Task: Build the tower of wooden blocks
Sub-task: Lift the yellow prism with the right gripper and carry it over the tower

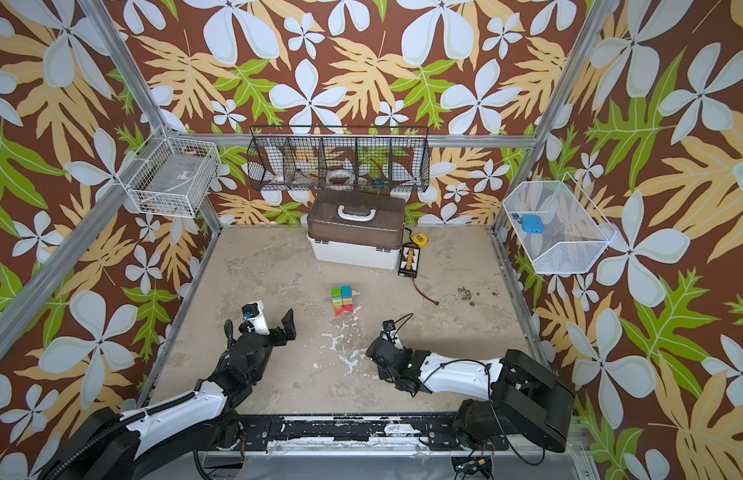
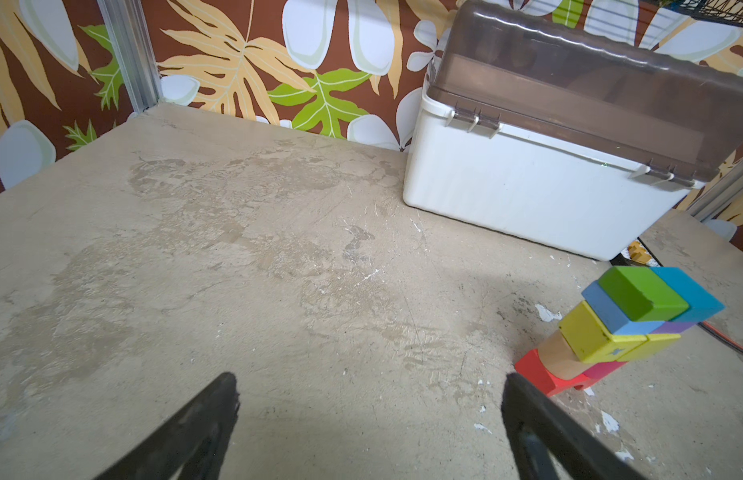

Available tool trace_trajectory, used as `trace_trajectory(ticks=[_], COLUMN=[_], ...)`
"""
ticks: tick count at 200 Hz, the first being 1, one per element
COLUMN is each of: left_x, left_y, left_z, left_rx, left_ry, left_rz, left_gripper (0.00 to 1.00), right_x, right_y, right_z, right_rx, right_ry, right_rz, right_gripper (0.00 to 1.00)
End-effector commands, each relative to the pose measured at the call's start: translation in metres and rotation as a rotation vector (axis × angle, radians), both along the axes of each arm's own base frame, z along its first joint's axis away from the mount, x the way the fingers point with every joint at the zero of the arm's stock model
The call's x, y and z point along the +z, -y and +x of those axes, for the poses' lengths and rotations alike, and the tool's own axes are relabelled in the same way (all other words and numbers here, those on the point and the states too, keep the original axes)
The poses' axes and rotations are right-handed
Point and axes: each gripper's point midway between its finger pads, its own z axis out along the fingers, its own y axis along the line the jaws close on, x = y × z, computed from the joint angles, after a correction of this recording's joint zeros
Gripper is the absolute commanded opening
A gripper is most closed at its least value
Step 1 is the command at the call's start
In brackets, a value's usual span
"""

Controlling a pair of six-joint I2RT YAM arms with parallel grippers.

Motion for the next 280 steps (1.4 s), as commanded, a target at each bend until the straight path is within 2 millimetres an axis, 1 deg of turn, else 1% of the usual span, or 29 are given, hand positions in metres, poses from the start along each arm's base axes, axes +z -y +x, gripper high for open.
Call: trace_trajectory(ticks=[1,21,39,57,69,86,96,119,131,147,163,170,177,184,209,219,226,242,250,257,267,280], left_x=[0.005,0.006,0.005,0.004,0.004,0.005,0.004,0.005,0.005,0.006,0.007,0.007,0.007,0.007,0.007,0.007,0.008,0.007,0.007,0.007,0.008,0.008], left_y=[-0.001,-0.001,-0.001,0.000,0.001,0.001,0.001,0.002,0.003,0.003,0.002,0.002,0.002,0.003,0.004,0.004,0.004,0.004,0.004,0.004,0.005,0.005], left_z=[0.001,0.002,0.003,0.003,0.003,0.003,0.003,0.002,0.001,0.000,-0.001,-0.001,-0.001,-0.001,-0.001,-0.001,-0.001,-0.001,-0.002,-0.001,-0.002,-0.003], left_rx=[0.008,0.011,0.012,0.009,0.004,0.005,0.004,-0.005,-0.012,-0.017,-0.016,-0.016,-0.017,-0.020,-0.026,-0.027,-0.026,-0.027,-0.029,-0.029,-0.034,-0.037], left_ry=[0.020,0.021,0.017,0.011,0.012,0.013,0.013,0.015,0.018,0.028,0.034,0.034,0.034,0.034,0.035,0.035,0.037,0.034,0.034,0.036,0.039,0.041], left_rz=[-0.010,-0.009,-0.006,-0.003,-0.003,-0.004,-0.004,-0.007,-0.009,-0.015,-0.018,-0.018,-0.019,-0.019,-0.018,-0.017,-0.018,-0.017,-0.017,-0.018,-0.021,-0.023], left_gripper=[1.00,1.00,1.00,1.00,1.00,1.00,1.00,1.00,1.00,1.00,1.00,1.00,1.00,1.00,1.00,1.00,1.00,1.00,1.00,1.00,1.00,1.00], right_x=[-0.003,0.001,0.010,0.027,0.045,0.087,0.116,0.183,0.214,0.248,0.274,0.283,0.290,0.295,0.294,0.293,0.295,0.300,0.305,0.308,0.308,0.312], right_y=[0.002,0.000,-0.005,-0.013,-0.020,-0.036,-0.042,-0.046,-0.051,-0.063,-0.075,-0.084,-0.096,-0.102,-0.122,-0.127,-0.130,-0.125,-0.125,-0.124,-0.124,-0.123], right_z=[-0.005,-0.004,-0.002,0.002,0.005,0.013,0.020,0.039,0.047,0.054,0.059,0.057,0.054,0.055,0.056,0.060,0.061,0.067,0.062,0.051,0.039,0.039], right_rx=[0.003,0.004,0.023,0.044,0.069,0.119,0.130,0.126,0.146,0.206,0.278,0.348,0.433,0.482,0.651,0.714,0.766,0.870,0.957,1.060,1.182,1.256], right_ry=[-0.017,-0.013,-0.007,0.013,0.033,0.087,0.143,0.317,0.415,0.534,0.614,0.639,0.654,0.660,0.627,0.618,0.611,0.612,0.640,0.690,0.769,0.816], right_rz=[-0.023,-0.022,-0.015,0.005,0.027,0.076,0.096,0.146,0.178,0.205,0.188,0.176,0.163,0.134,0.036,0.006,0.015,0.073,0.118,0.135,0.129,0.140], right_gripper=[0.31,0.24,0.18,0.16,0.13,0.00,0.00,0.00,0.00,0.00,0.00,0.00,0.00,0.00,0.00,0.00,0.00,0.00,0.00,0.00,0.00,0.00])
